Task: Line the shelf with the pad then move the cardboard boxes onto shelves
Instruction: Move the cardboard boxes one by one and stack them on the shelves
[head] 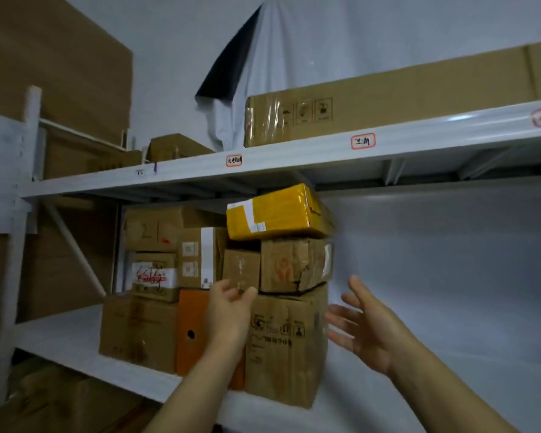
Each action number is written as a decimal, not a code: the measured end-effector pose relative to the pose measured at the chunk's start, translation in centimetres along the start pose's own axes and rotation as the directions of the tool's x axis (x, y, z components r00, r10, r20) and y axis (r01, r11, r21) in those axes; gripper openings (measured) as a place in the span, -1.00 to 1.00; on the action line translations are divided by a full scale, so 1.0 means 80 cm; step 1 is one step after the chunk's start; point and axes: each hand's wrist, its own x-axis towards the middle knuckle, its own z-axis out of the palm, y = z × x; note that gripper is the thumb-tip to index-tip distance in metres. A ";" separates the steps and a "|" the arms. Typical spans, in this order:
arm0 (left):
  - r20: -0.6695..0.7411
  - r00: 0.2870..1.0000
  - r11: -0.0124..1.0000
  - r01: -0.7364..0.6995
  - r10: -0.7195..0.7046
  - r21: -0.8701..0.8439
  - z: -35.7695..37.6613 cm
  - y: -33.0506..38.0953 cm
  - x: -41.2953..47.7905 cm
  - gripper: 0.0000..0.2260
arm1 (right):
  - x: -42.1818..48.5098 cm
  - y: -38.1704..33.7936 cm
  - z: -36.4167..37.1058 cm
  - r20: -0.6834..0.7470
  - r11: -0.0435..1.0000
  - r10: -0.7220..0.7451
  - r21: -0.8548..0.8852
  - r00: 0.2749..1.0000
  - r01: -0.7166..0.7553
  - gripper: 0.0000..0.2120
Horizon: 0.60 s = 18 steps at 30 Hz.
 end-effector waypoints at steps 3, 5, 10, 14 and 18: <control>-0.087 0.964 0.942 -0.223 0.251 0.250 -0.005 0.041 0.058 -0.33 | 0.035 -0.050 0.023 0.013 0.992 -0.095 -0.081 0.995 0.096 -0.71; -0.076 0.896 0.792 -0.344 0.437 0.504 -0.005 0.060 0.090 -0.25 | 0.058 -0.075 0.034 0.004 0.981 -0.142 -0.134 0.990 0.142 -0.69; 0.280 0.782 0.352 -0.527 0.557 0.774 0.015 0.083 0.149 -0.08 | 0.100 -0.094 0.054 -0.003 0.969 -0.140 -0.208 0.990 0.137 -0.63; 0.426 0.774 0.328 -0.600 0.470 0.729 0.032 0.092 0.176 -0.06 | 0.114 -0.090 0.061 0.005 0.974 -0.103 -0.204 0.995 0.102 -0.49; 0.456 0.670 0.297 -0.701 0.586 0.648 0.033 0.095 0.184 -0.29 | 0.117 -0.101 0.063 -0.024 0.976 -0.055 -0.211 0.998 0.048 -0.48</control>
